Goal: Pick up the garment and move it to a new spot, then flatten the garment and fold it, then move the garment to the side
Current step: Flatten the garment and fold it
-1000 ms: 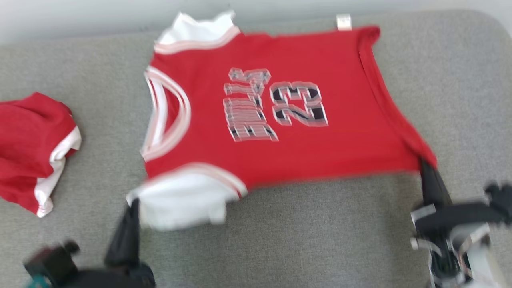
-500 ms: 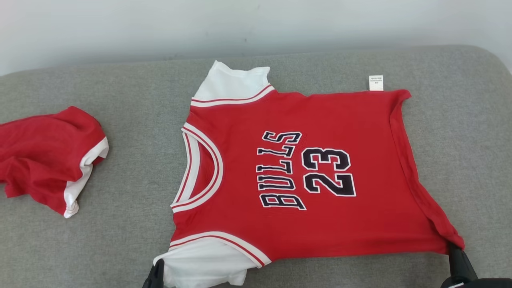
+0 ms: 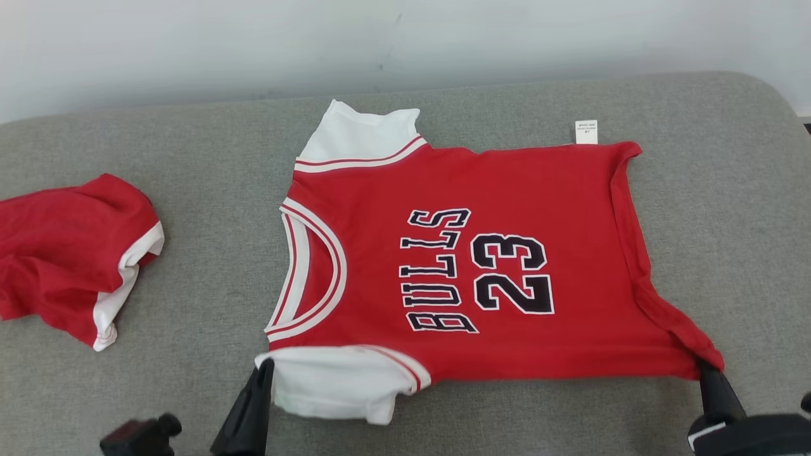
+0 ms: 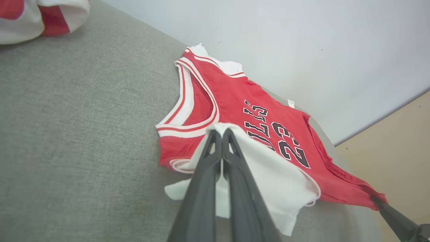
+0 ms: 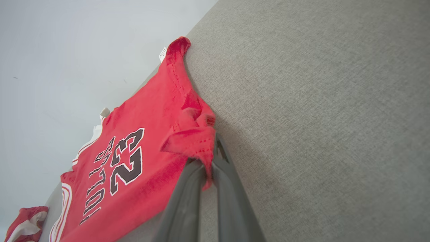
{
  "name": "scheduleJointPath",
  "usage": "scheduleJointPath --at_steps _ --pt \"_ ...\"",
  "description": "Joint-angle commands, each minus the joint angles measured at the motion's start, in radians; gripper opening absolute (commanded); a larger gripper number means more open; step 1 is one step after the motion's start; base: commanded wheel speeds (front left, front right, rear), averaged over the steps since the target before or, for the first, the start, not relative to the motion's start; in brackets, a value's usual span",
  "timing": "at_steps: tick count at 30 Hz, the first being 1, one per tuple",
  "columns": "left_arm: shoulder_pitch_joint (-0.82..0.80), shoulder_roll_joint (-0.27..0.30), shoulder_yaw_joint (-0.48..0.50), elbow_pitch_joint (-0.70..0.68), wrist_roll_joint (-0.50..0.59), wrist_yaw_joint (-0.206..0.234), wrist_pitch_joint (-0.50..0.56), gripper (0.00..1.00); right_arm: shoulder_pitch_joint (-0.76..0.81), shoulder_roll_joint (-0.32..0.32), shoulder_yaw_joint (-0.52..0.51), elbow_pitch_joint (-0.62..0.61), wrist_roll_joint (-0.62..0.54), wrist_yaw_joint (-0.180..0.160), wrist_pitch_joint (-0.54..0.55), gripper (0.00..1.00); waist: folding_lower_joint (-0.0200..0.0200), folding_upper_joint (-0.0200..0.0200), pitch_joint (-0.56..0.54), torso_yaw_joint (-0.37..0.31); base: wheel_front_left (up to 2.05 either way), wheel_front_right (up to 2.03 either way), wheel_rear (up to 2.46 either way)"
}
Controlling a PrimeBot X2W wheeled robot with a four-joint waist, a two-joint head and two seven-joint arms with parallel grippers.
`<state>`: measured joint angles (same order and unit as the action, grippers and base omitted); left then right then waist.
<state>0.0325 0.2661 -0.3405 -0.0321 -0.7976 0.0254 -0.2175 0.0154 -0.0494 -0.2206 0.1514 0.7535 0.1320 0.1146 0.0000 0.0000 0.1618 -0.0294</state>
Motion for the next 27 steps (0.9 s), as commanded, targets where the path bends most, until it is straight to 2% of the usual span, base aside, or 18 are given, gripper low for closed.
scheduleJointPath --at_steps 1,8,19,20,21,22,23,27 --pt "-0.037 0.009 0.004 0.006 0.006 -0.009 0.008 0.0 -0.026 -0.002 -0.004 -0.007 -0.004 -0.003 0.009 0.0 0.0 0.0 0.005 -0.004 0.0 0.0 0.0" --pt "-0.184 0.023 0.0 0.089 0.003 -0.046 0.053 0.0 -0.144 -0.002 0.001 0.007 -0.031 -0.003 0.082 0.0 0.0 0.0 0.038 -0.016 0.0 0.0 0.0" --pt "-0.426 0.005 -0.02 0.316 0.002 -0.097 0.097 0.0 -0.384 -0.002 0.0 0.166 -0.123 -0.003 0.134 0.0 0.0 0.0 0.084 -0.03 0.0 0.0 0.0" --pt "-0.443 0.003 -0.018 0.339 0.0 -0.099 0.093 0.0 -0.406 -0.002 0.002 0.179 -0.132 -0.003 0.126 0.14 0.0 0.0 0.087 -0.032 0.0 0.0 0.0" --pt "-0.458 0.003 -0.017 0.359 0.002 -0.103 0.089 0.18 -0.426 -0.002 0.005 0.192 -0.14 -0.003 0.117 0.54 0.0 0.0 0.089 -0.035 0.0 0.0 0.0" --pt "-0.473 0.0 -0.017 0.378 0.006 -0.106 0.081 0.72 -0.439 -0.001 0.007 0.208 -0.145 -0.003 0.112 1.0 0.0 0.0 0.091 -0.035 0.0 0.0 0.0" --pt "-0.484 -0.003 -0.018 0.397 0.008 -0.109 0.073 1.0 -0.449 -0.001 0.011 0.218 -0.155 -0.003 0.105 1.0 0.0 0.0 0.093 -0.036 0.0 0.0 0.0" --pt "-0.509 -0.011 -0.011 0.45 0.01 -0.121 0.026 1.0 -0.466 -0.003 0.027 0.236 -0.191 -0.003 0.064 1.0 0.0 0.0 0.095 -0.035 0.0 0.0 0.0"
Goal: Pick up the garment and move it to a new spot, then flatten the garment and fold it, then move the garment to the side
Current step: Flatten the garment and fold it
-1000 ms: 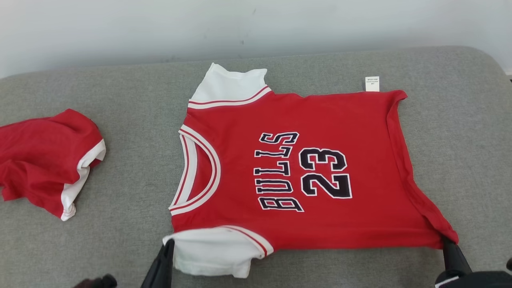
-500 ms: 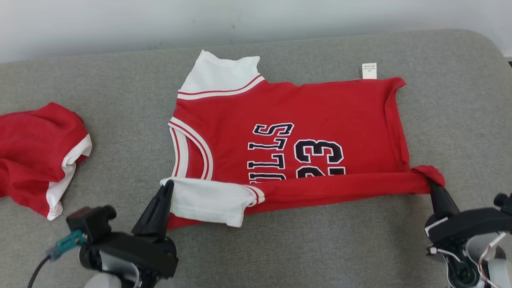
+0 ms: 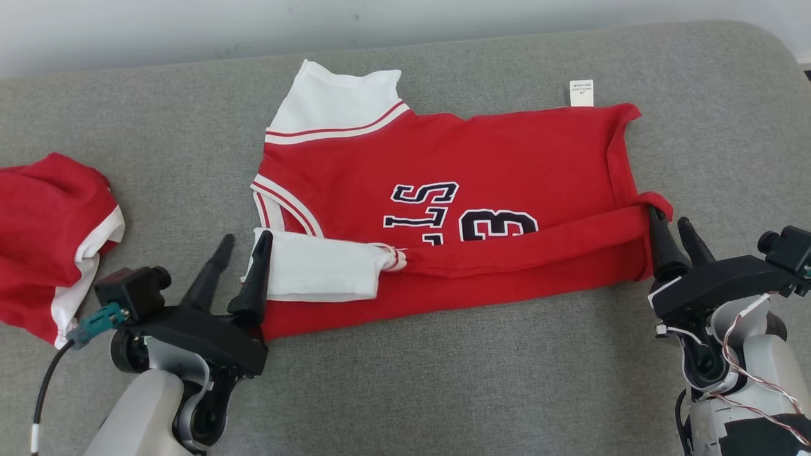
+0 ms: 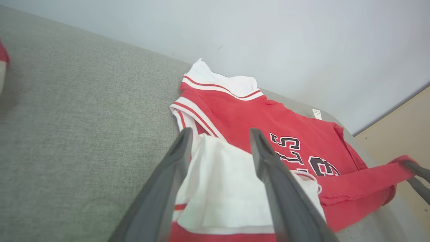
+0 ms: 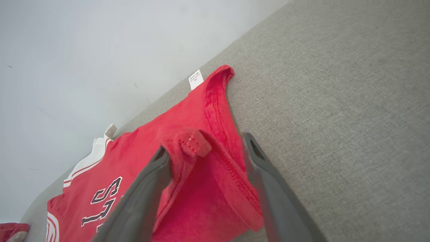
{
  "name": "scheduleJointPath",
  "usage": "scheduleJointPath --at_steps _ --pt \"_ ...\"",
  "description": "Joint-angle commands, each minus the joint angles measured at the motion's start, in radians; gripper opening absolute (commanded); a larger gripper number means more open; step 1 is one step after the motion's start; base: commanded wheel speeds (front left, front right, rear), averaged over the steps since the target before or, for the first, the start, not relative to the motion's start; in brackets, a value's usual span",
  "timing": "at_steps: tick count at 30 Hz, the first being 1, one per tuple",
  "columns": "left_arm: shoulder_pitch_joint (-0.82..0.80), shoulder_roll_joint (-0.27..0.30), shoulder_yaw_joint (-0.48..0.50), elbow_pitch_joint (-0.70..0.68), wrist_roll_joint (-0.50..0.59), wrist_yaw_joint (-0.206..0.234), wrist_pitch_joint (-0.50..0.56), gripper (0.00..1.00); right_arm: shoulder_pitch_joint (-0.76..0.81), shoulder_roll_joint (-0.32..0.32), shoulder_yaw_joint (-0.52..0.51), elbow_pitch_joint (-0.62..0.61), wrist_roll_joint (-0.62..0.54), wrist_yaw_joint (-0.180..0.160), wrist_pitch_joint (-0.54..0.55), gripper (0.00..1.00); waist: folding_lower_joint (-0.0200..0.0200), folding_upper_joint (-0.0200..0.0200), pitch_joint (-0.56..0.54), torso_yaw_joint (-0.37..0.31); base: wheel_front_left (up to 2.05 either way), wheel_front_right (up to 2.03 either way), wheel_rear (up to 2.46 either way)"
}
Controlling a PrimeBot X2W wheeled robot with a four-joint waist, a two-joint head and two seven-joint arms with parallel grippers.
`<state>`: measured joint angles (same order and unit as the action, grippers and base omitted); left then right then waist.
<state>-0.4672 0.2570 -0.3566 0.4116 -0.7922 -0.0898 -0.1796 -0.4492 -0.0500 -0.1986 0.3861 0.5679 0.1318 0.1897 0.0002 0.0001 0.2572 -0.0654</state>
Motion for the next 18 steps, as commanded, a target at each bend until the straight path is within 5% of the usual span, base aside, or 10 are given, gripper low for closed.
scheduleJointPath --at_steps 1,18 --pt "-0.008 -0.003 0.008 0.013 0.005 -0.006 -0.022 1.0 0.006 -0.01 0.014 -0.001 -0.015 -0.002 -0.02 1.0 -0.0002 -0.0001 -0.002 0.001 0.0 0.0 0.0" --pt "0.206 0.027 0.046 -0.063 0.053 0.017 -0.082 1.0 0.171 -0.145 0.141 -0.034 -0.052 -0.002 -0.116 1.0 -0.0002 -0.0001 -0.022 0.024 0.0 0.0 0.0"
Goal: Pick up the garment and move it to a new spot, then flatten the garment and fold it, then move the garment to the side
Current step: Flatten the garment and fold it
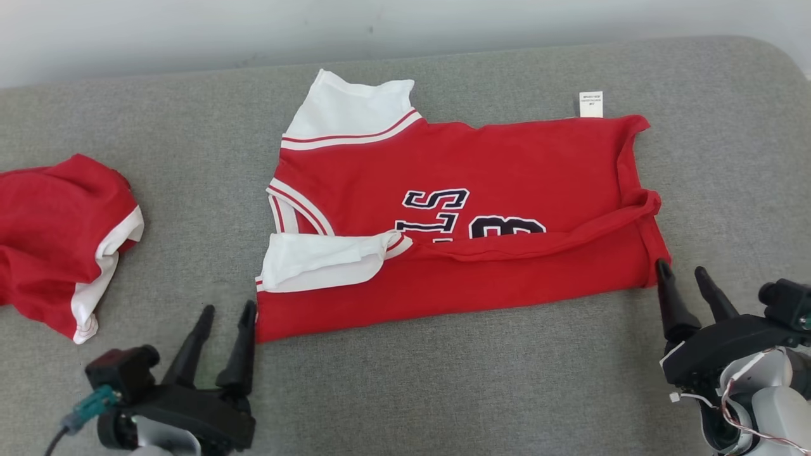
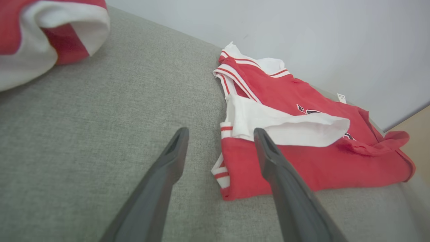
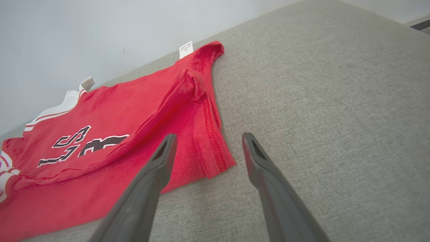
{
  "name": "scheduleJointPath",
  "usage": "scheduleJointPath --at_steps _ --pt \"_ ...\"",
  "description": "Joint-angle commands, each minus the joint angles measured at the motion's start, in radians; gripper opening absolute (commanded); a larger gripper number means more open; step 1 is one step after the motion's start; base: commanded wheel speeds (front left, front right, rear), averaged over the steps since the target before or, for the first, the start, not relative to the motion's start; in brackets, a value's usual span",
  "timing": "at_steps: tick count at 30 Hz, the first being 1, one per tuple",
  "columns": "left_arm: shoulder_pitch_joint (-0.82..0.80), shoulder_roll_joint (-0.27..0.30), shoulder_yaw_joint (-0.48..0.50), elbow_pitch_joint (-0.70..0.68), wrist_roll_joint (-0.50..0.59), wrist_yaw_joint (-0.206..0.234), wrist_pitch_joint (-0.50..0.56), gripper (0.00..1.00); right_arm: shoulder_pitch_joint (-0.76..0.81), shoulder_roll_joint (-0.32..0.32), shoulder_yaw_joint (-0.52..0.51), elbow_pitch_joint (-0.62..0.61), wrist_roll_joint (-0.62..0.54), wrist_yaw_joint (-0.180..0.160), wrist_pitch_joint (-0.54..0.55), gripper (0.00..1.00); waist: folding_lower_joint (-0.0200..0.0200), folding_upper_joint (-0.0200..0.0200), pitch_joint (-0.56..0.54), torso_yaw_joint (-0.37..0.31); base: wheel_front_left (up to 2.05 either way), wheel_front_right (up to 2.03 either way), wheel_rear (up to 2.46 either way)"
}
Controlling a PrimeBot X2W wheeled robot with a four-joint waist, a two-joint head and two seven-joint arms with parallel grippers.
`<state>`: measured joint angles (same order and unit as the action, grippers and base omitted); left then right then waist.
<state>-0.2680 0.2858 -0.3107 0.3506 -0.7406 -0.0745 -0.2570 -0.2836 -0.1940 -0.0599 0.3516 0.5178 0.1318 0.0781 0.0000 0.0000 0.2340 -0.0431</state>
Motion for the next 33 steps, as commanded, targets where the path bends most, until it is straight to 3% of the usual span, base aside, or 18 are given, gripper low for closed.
scheduleJointPath --at_steps 1,10,14,15,16,17,18,25,33 --pt "0.014 -0.007 -0.008 -0.005 0.007 0.001 -0.005 1.0 0.002 -0.007 0.009 0.004 -0.008 -0.002 -0.005 1.0 0.0 0.0 0.002 0.004 0.0 0.0 0.0" --pt "-0.024 -0.028 -0.077 0.044 0.062 0.015 0.018 1.0 -0.078 -0.033 0.067 0.102 -0.089 -0.002 -0.024 1.0 0.0 0.0 0.04 0.017 0.0 0.0 0.0" --pt "-0.054 -0.048 -0.09 0.092 0.044 -0.001 0.034 1.0 -0.115 -0.022 0.085 0.185 -0.107 -0.002 -0.043 1.0 0.0 0.0 0.051 0.02 0.0 0.0 0.0" --pt "-0.062 -0.053 -0.092 0.105 0.038 -0.005 0.037 1.0 -0.125 -0.021 0.088 0.204 -0.106 -0.002 -0.052 0.57 0.0 0.0 0.052 0.022 0.0 0.0 0.0" --pt "-0.071 -0.057 -0.093 0.117 0.034 -0.009 0.037 0.45 -0.133 -0.019 0.091 0.22 -0.103 -0.002 -0.061 0.04 0.0 0.0 0.051 0.023 0.0 0.0 0.0" --pt "-0.079 -0.063 -0.091 0.127 0.026 -0.013 0.033 0.19 -0.137 -0.015 0.093 0.236 -0.096 -0.002 -0.073 0.0 0.0 0.0 0.048 0.024 0.0 0.0 0.0" --pt "-0.085 -0.066 -0.089 0.138 0.025 -0.015 0.03 0.0 -0.139 -0.011 0.095 0.25 -0.088 -0.002 -0.085 0.0 0.0 0.0 0.044 0.024 0.0 0.0 0.0" --pt "-0.067 -0.052 -0.05 0.154 0.008 -0.028 0.002 0.0 -0.112 -0.003 0.134 0.276 -0.031 -0.002 -0.173 0.0 0.0 0.0 -0.029 0.029 0.0 0.0 0.0" --pt "0.059 -0.038 -0.03 0.075 0.005 -0.011 -0.004 0.0 0.02 -0.022 0.159 0.172 0.026 -0.002 -0.186 0.0 0.0 0.0 -0.098 0.038 0.0 0.0 0.0"
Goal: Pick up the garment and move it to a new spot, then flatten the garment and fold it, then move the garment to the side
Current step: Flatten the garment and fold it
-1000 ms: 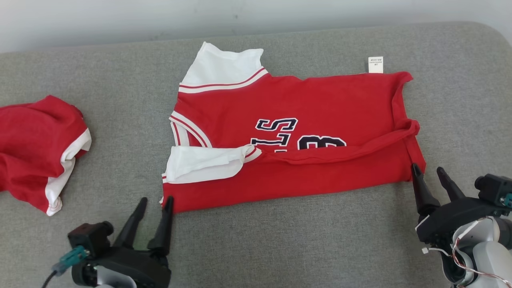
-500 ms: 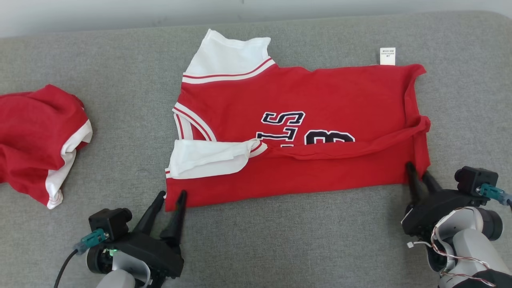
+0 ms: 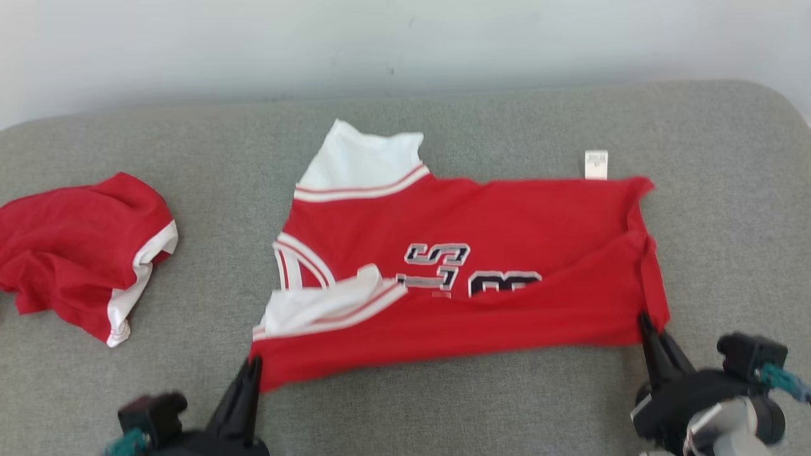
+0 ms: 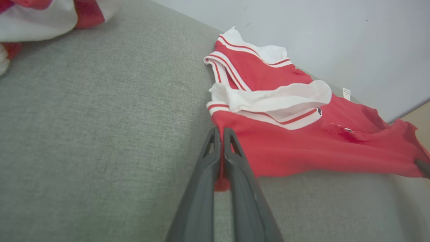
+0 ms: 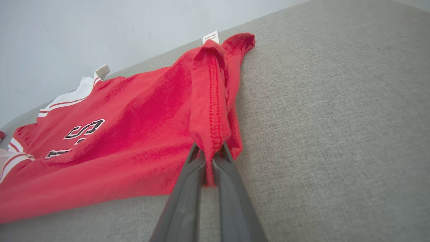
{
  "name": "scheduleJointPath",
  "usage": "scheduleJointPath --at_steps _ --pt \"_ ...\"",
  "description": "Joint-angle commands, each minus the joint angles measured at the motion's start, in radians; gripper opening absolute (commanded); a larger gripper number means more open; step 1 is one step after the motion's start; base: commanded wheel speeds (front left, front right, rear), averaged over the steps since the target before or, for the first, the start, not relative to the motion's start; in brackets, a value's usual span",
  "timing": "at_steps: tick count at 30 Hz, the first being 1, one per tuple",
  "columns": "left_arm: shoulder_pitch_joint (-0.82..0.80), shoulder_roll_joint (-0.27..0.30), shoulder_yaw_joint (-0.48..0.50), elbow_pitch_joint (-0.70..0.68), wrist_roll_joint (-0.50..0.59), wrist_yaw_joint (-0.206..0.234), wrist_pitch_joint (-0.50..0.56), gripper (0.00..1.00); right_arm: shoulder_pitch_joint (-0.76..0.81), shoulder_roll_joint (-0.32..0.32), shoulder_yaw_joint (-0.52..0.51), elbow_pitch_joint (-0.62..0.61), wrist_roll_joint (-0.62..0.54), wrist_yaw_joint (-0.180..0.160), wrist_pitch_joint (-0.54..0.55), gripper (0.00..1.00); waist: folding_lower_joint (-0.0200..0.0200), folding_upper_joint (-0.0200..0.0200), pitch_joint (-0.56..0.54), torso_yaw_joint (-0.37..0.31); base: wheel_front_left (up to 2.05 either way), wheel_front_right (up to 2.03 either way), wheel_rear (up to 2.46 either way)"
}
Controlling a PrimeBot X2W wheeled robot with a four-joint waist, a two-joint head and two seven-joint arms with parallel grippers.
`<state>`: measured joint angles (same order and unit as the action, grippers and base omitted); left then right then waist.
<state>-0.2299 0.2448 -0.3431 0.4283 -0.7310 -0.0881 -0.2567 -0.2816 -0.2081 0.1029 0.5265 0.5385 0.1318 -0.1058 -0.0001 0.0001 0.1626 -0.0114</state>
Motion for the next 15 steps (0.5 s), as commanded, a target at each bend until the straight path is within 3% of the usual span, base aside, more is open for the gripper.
scheduleJointPath --at_steps 1,9,10,11,12,13,15 --pt "0.046 0.003 0.003 -0.018 -0.006 0.009 -0.005 0.0 0.046 -0.01 -0.007 -0.024 0.008 -0.002 0.005 0.0 0.0001 -0.0001 -0.031 0.007 0.0 0.0 0.0" --pt "0.228 -0.028 -0.021 -0.152 -0.004 0.045 -0.007 0.0 0.273 0.004 -0.105 -0.202 -0.01 -0.002 0.082 0.0 0.0001 -0.0001 -0.042 0.011 0.0 0.0 0.0" --pt "0.236 -0.03 -0.024 -0.158 0.0 0.047 -0.007 0.0 0.289 0.012 -0.118 -0.216 -0.017 -0.002 0.088 0.09 0.0001 -0.0001 -0.044 0.01 0.0 0.0 0.0" --pt "0.239 -0.027 -0.029 -0.161 0.017 0.052 -0.007 0.41 0.3 0.019 -0.131 -0.229 -0.024 -0.002 0.092 0.69 0.0001 -0.0001 -0.047 0.009 0.0 0.0 0.0" --pt "0.239 -0.024 -0.035 -0.167 0.035 0.057 -0.008 0.91 0.309 0.026 -0.141 -0.242 -0.034 -0.002 0.096 1.0 0.0001 -0.0001 -0.049 0.009 0.0 0.0 0.0" --pt "0.239 -0.026 -0.037 -0.171 0.045 0.062 -0.008 1.0 0.314 0.031 -0.146 -0.255 -0.051 -0.002 0.097 1.0 0.0001 -0.0001 -0.051 0.008 0.0 0.0 0.0" --pt "0.237 -0.038 -0.024 -0.181 0.047 0.067 -0.008 1.0 0.318 0.042 -0.153 -0.28 -0.084 -0.002 0.088 1.0 0.0001 -0.0001 -0.055 0.005 0.0 0.0 0.0"
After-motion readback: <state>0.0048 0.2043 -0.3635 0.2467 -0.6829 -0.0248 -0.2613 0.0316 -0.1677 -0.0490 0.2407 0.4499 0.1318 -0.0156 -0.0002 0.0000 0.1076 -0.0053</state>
